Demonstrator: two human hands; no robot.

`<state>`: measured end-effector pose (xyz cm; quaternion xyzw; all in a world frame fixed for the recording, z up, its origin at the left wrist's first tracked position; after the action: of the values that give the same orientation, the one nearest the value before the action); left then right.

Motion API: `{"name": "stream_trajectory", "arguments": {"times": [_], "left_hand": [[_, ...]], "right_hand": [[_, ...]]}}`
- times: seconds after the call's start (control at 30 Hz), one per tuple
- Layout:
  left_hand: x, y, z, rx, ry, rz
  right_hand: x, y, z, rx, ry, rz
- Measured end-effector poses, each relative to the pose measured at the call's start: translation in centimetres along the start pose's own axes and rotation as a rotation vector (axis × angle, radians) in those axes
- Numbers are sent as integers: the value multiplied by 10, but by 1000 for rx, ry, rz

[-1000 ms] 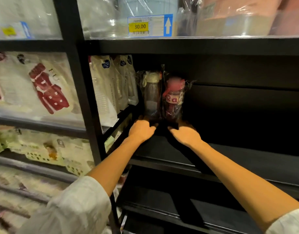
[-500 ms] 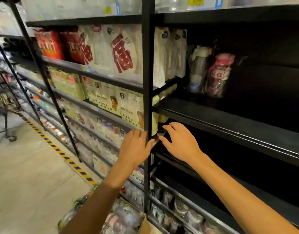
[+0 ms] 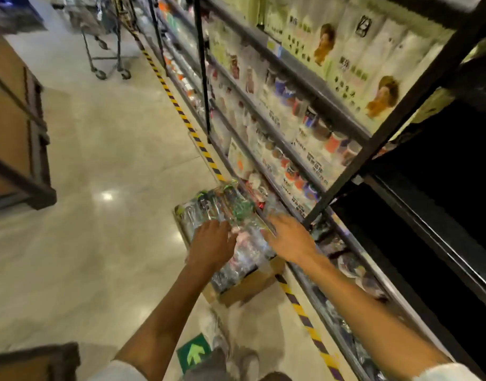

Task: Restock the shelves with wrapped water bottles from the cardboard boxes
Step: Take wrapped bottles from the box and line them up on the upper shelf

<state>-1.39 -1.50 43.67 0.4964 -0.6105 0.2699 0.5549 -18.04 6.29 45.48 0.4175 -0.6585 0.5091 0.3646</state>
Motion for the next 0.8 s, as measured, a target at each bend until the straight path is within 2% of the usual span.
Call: {"name": "stream_trajectory", "arguments": {"times": [0.1, 0.2, 0.43, 0.6, 0.7, 0.8], "left_hand": [[-38, -49, 12, 113, -92, -47], [-76, -89, 28, 218, -187, -74], [-183, -126, 65, 386, -494, -197], [-273, -131, 102, 499, -570, -317], [-352, -132, 119, 622, -691, -439], [-434, -132, 143, 701, -735, -568]], "right_hand": [[-66, -2, 30, -39, -185, 63], [-118, 11, 58, -114, -274, 117], [-207, 57, 116, -293, -314, 276], [-278, 107, 164, -365, -311, 341], [-337, 146, 193, -402, -351, 350], [-392, 186, 217, -428, -389, 323]]}}
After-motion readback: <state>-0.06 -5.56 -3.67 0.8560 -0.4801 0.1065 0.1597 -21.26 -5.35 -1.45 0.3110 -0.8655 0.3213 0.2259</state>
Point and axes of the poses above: each hand's wrist, its own z-axis towards the middle knuckle, its own x-axis out of the back of the hand, y = z × x, the point moved 9 cm from there along z, towards the middle knuckle, and after that the axes turned 13 degrees about x, right-handed, at the moved point
